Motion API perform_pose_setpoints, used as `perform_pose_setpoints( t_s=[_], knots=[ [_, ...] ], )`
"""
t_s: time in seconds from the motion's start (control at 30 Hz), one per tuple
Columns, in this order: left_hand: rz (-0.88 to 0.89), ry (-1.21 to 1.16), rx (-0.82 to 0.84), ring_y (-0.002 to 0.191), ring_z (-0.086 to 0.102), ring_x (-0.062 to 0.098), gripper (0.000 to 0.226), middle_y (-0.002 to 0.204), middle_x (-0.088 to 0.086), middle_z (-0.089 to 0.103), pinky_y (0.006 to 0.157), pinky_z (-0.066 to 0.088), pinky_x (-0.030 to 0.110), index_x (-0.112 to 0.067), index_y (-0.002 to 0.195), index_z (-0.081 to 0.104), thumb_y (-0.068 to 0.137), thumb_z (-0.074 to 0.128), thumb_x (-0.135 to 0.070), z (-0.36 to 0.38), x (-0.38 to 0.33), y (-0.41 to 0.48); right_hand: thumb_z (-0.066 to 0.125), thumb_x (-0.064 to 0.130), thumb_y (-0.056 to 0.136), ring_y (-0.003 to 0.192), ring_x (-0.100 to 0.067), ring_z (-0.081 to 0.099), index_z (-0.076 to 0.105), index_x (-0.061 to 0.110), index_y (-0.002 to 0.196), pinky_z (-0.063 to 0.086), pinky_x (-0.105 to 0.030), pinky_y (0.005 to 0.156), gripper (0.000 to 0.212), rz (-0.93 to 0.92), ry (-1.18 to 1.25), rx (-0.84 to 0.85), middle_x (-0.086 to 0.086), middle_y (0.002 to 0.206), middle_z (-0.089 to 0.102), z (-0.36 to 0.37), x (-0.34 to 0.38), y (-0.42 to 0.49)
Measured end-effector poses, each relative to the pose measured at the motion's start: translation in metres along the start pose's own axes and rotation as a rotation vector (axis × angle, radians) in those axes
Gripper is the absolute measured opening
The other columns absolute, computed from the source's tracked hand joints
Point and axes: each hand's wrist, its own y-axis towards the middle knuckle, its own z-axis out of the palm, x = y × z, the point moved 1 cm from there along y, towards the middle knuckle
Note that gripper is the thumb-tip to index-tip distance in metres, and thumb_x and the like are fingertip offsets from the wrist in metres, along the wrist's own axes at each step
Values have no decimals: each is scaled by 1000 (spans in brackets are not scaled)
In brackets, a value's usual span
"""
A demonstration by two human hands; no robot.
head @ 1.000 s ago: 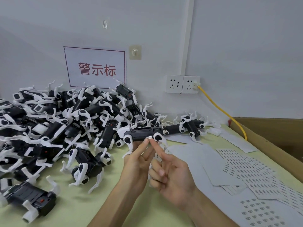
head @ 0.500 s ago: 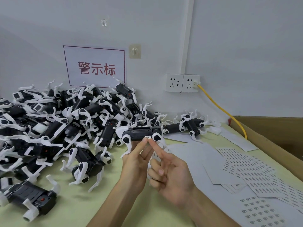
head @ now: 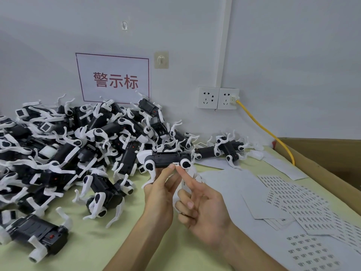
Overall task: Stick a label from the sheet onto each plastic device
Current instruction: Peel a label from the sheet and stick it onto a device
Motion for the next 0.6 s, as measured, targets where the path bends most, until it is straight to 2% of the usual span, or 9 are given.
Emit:
perform_pose_setpoints(
  t_s=[0.1, 0.13, 0.2, 0.3, 0.4, 0.47, 0.6],
  knots=[
    [62, 31, -60, 85, 75, 9, 8, 78, -5, 76, 92, 47, 32, -13, 93, 67, 90, 73, -16, 0, 1, 0, 53, 30, 89, 50, -13, 18, 65, 30, 133, 16, -26, 47, 46, 6, -2, 4, 0, 57, 34, -2, -1, 0],
    [86, 29, -74, 85, 75, 10, 4, 78, -5, 76, 91, 48, 30, -15, 86, 73, 90, 73, -14, 3, 0, -3, 53, 30, 89, 50, -13, 19, 64, 31, 133, 15, -26, 47, 45, 7, -3, 7, 0, 57, 34, -2, -1, 0],
    [133, 40, -86, 85, 75, 12, 29, 77, -4, 75, 88, 50, 27, -22, 66, 78, 91, 71, -11, 3, -1, -3, 53, 31, 89, 49, -13, 20, 64, 31, 134, 15, -26, 48, 46, 8, -5, 12, 0, 57, 34, -3, -1, 1],
    [167, 60, -115, 90, 75, 16, 36, 76, -3, 74, 91, 52, 27, -25, 58, 77, 91, 72, -12, 2, 1, -3, 53, 32, 89, 49, -13, 20, 63, 30, 134, 16, -27, 48, 46, 9, -12, 10, 0, 57, 34, -3, -2, 1],
    [178, 76, -177, 87, 76, 15, 32, 75, -1, 75, 77, 55, 18, -20, 58, 75, 90, 74, -14, 2, 3, -1, 56, 33, 88, 49, -12, 21, 64, 30, 134, 18, -26, 47, 47, 7, -6, 1, 0, 57, 33, -2, -1, 1],
    [186, 70, -221, 80, 76, 12, 24, 74, -1, 75, 66, 55, 12, -17, 65, 70, 88, 76, -14, 3, 5, 1, 58, 34, 86, 49, -13, 20, 65, 29, 133, 19, -25, 46, 48, 6, 2, -5, 0, 58, 32, -2, -1, 1],
    [192, 58, -289, 77, 76, 8, 18, 73, -4, 75, 62, 53, 10, -14, 72, 67, 87, 77, -14, 2, 9, 4, 58, 33, 85, 49, -13, 18, 66, 28, 132, 16, -26, 46, 47, 6, 5, -26, -1, 57, 33, 0, -3, 2]
  ],
)
